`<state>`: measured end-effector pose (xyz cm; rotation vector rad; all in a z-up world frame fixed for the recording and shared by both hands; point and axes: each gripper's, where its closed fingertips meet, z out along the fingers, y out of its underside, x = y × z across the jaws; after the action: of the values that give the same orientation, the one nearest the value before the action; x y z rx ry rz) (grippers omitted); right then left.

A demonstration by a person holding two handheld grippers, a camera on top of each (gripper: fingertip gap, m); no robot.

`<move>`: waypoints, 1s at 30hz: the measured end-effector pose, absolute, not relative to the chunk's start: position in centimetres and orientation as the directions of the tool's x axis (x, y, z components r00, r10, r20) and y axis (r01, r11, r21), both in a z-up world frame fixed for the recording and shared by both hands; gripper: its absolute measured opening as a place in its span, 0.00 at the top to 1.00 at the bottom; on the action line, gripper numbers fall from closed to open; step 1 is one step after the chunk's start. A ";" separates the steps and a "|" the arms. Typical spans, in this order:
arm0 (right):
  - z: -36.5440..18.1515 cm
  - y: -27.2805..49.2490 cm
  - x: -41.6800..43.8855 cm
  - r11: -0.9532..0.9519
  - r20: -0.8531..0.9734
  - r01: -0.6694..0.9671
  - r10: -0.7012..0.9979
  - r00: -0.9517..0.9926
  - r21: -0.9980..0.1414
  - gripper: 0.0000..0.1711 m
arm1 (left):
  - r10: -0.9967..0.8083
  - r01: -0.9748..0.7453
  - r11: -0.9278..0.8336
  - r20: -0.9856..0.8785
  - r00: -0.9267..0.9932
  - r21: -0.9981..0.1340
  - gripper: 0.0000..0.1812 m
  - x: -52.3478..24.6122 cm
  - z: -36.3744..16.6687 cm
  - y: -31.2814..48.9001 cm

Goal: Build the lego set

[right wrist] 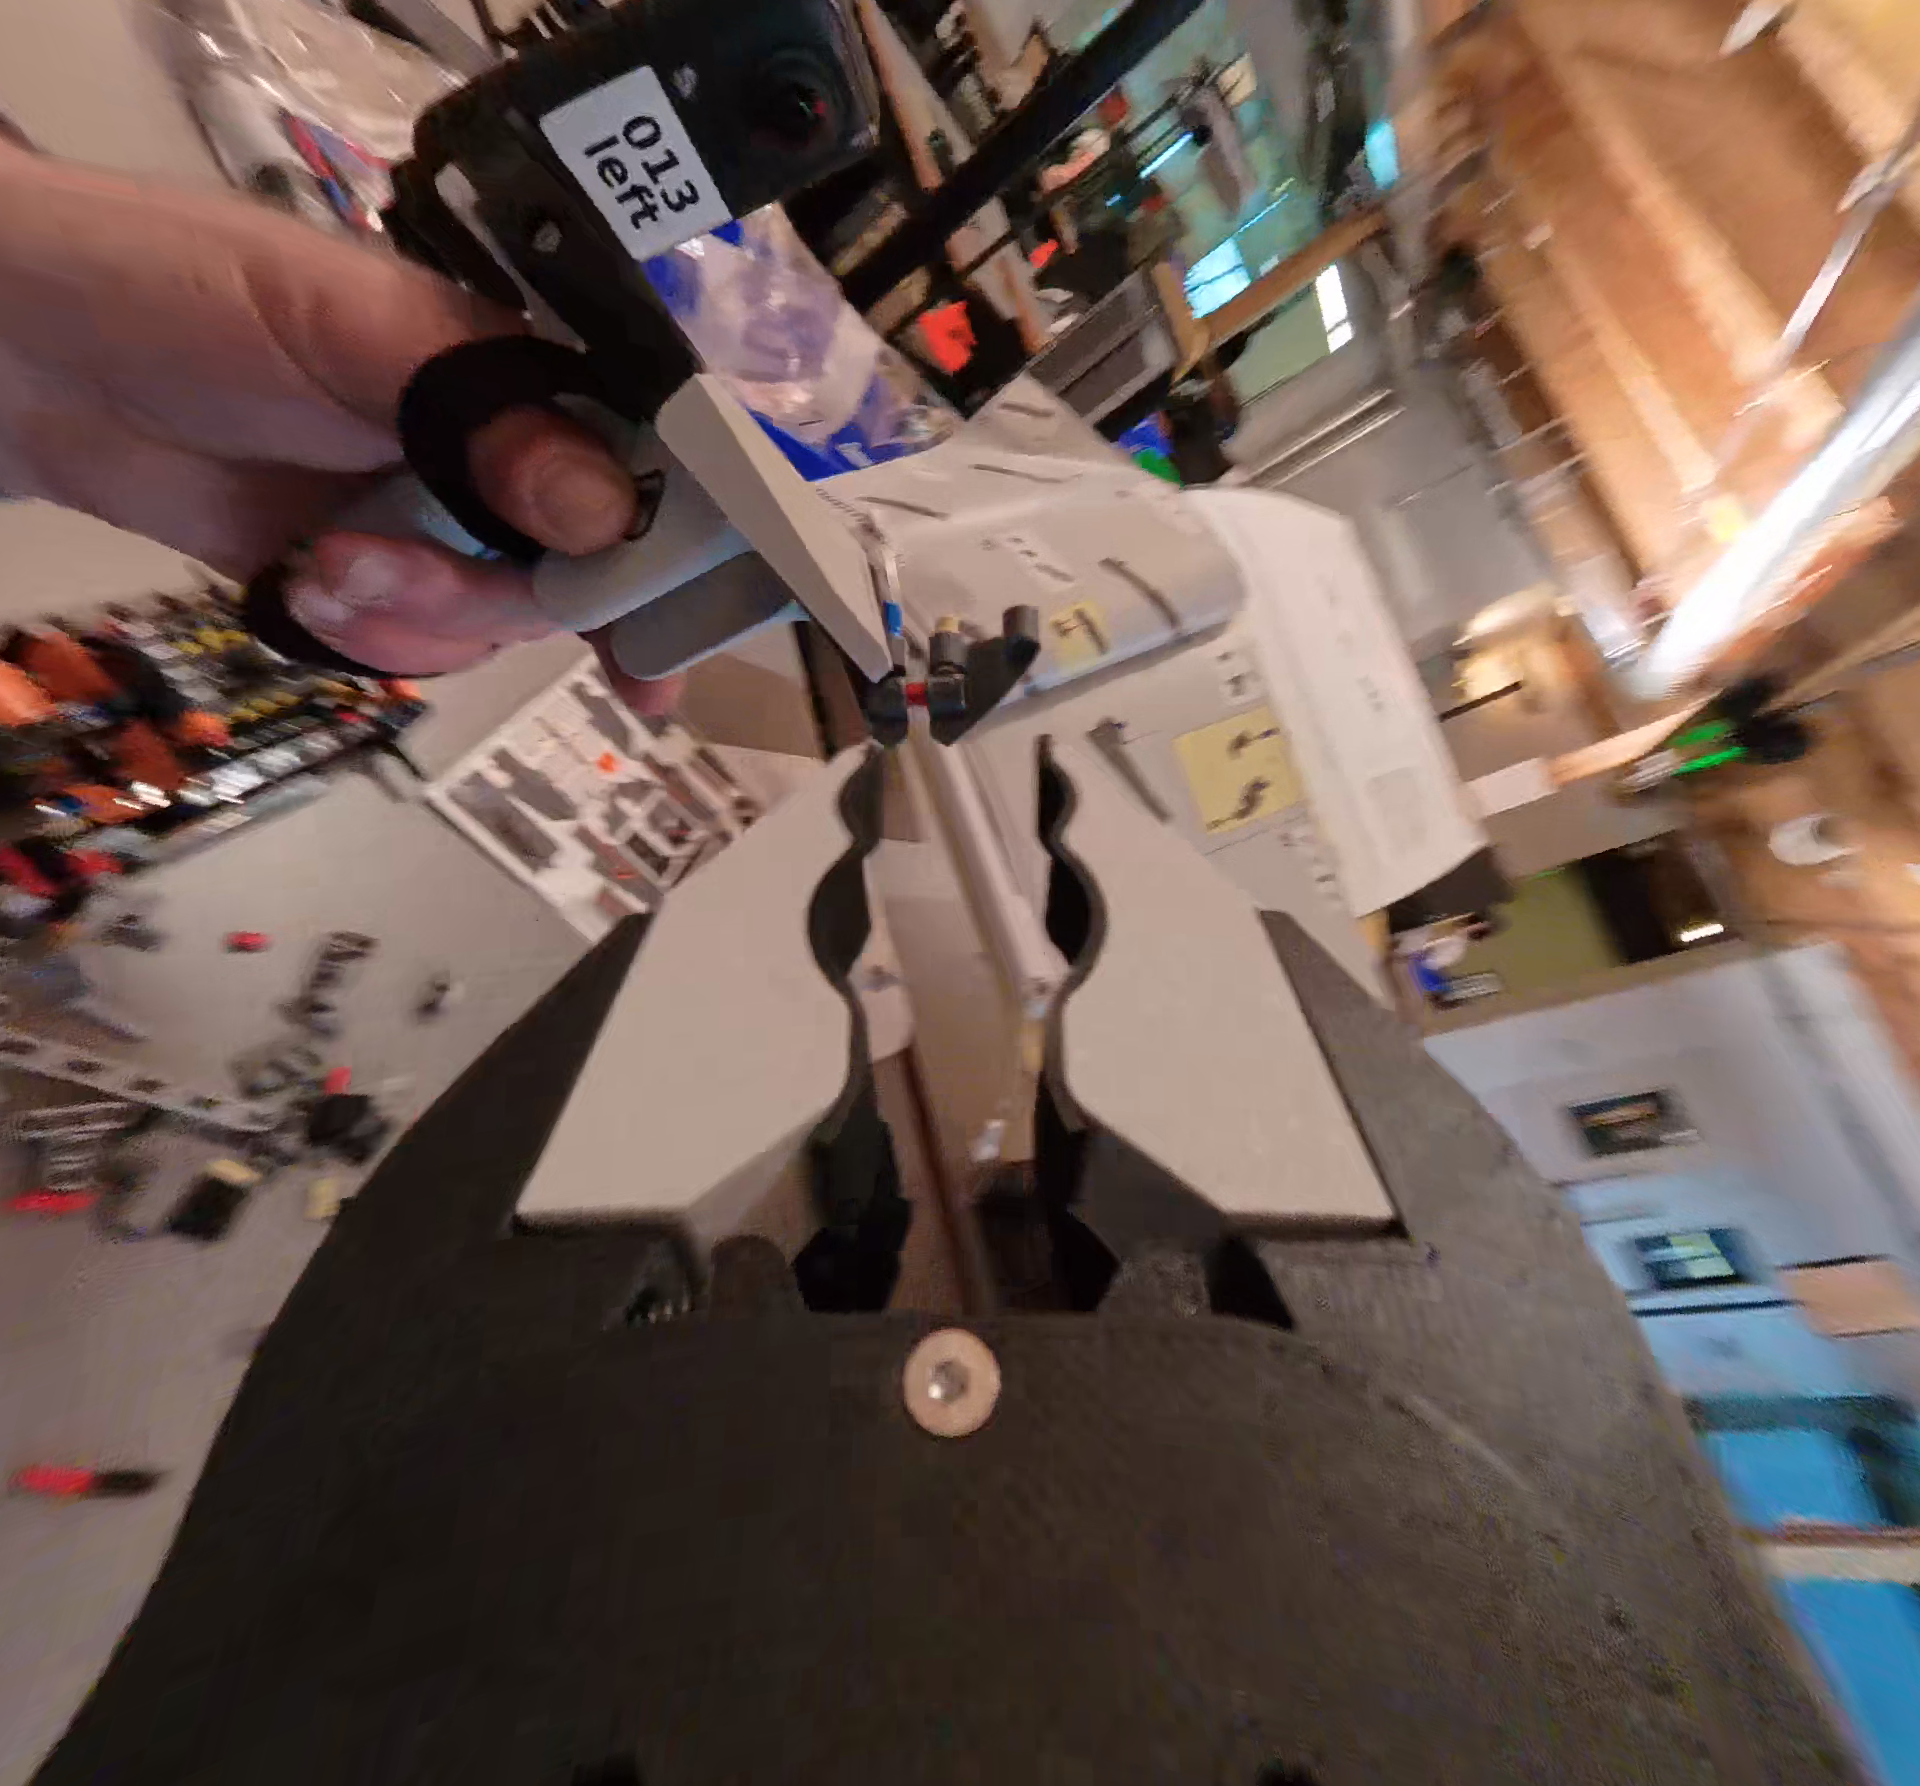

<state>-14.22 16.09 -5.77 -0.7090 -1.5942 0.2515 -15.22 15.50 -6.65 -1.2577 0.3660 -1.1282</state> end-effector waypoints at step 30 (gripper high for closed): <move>-6.6 15.3 -15.0 0.793 0.833 0.308 0.553 0.000 -0.526 0.93 | -0.801 0.401 -0.043 0.272 0.534 -0.915 0.97 -14.1 -6.8 15.3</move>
<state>-15.01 15.32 -6.58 -0.7018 -1.6000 0.2193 -14.11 15.31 -6.77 -1.2750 0.3980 -1.0133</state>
